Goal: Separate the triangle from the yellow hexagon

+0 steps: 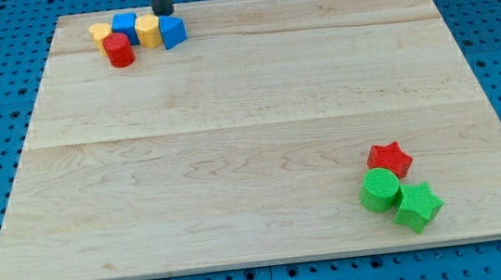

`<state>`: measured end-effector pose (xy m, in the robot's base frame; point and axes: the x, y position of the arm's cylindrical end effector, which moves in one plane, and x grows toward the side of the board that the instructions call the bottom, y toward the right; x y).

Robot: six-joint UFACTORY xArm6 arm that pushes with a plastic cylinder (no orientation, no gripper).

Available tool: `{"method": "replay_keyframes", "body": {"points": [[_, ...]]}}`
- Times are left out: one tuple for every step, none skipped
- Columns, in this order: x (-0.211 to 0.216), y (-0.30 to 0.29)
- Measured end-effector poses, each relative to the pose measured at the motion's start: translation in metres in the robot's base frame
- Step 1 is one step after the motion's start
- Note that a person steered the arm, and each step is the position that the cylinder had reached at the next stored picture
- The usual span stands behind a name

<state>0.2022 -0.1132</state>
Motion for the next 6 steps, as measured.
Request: {"method": "replay_keyframes", "body": {"points": [[0.0, 0.0], [-0.009, 0.0], [-0.009, 0.0], [-0.009, 0.0], [0.006, -0.016], [-0.01, -0.038]]}}
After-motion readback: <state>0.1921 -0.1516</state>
